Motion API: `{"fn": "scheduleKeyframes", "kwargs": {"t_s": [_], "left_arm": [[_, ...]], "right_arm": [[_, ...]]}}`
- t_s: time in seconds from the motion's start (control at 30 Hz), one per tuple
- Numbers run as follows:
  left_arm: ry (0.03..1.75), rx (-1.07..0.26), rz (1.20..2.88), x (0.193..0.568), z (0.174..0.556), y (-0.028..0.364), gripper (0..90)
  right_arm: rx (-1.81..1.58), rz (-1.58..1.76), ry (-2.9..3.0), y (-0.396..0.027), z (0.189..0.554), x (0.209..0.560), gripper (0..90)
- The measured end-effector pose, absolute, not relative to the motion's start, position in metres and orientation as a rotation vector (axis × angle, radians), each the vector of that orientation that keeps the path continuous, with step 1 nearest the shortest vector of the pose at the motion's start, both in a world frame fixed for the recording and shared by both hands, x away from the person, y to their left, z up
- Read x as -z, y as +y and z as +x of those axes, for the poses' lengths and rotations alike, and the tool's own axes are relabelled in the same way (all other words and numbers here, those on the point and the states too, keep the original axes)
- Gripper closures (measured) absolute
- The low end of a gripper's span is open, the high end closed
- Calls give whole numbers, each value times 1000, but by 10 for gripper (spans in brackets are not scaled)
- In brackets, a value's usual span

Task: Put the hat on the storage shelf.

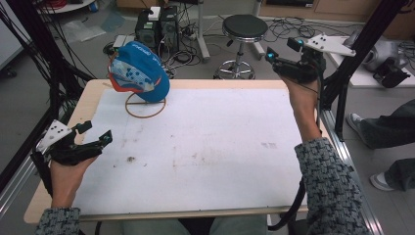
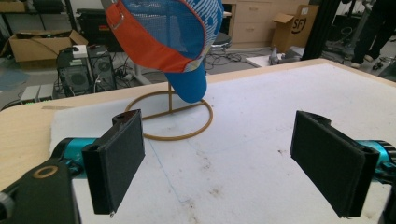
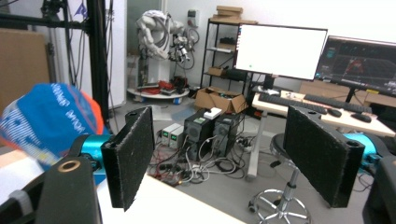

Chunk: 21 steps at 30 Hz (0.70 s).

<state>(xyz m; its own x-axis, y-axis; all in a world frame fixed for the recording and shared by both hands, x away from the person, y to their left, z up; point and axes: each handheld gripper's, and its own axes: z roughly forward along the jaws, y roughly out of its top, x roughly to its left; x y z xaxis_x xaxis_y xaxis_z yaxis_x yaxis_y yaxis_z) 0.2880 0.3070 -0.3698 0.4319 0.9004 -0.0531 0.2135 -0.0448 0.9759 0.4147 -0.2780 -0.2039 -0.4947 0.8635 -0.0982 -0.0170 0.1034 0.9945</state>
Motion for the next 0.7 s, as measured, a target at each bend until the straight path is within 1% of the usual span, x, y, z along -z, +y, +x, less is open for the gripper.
{"fn": "scheduleKeyframes", "kwargs": {"t_s": [0.33, 0.43, 0.7], "left_arm": [[1024, -752, 1553, 376, 291, 305, 179], [1025, -756, 1554, 378, 291, 303, 179], [1024, -754, 1570, 384, 294, 297, 179]], "right_arm": [[-1539, 835, 1636, -302, 380, 247, 205], [-1548, 830, 1629, -307, 368, 262, 166], [-1543, 838, 1640, -318, 335, 315, 125]]}}
